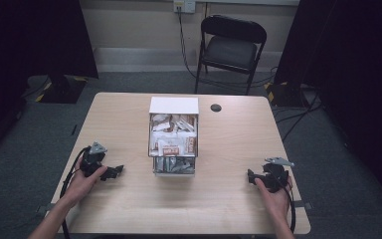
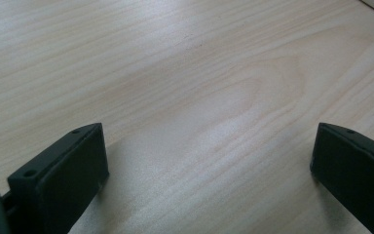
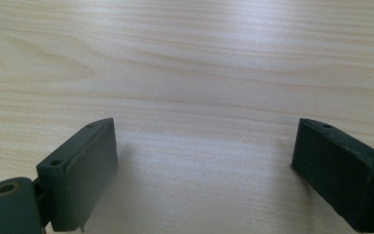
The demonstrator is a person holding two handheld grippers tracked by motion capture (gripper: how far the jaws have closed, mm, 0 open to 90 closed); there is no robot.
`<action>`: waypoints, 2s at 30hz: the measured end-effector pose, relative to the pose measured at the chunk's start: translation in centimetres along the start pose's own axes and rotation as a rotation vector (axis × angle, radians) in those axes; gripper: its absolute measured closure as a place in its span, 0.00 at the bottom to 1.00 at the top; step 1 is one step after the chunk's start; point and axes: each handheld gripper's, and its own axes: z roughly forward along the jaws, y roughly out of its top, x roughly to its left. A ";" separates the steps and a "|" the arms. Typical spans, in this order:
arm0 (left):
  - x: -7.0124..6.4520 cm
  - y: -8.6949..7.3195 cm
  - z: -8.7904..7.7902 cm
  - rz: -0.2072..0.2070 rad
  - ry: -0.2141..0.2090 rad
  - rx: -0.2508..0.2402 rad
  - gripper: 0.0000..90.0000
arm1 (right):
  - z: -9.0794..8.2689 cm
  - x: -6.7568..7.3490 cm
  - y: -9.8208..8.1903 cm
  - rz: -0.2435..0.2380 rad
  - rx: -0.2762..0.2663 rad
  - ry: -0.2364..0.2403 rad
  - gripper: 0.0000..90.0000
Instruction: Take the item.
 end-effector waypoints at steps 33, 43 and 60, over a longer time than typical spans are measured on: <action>0.0 0.0 0.0 -0.006 -0.004 -0.002 0.00 | -1.9 1.3 1.4 0.009 -0.045 0.133 0.29; 0.0 0.0 0.0 -0.006 -0.004 -0.002 0.00 | -3.1 1.8 1.9 -0.010 -0.092 0.189 0.42; 0.0 0.0 0.0 -0.006 -0.006 -0.002 0.00 | -5.3 2.4 3.4 -0.002 -0.151 0.270 0.46</action>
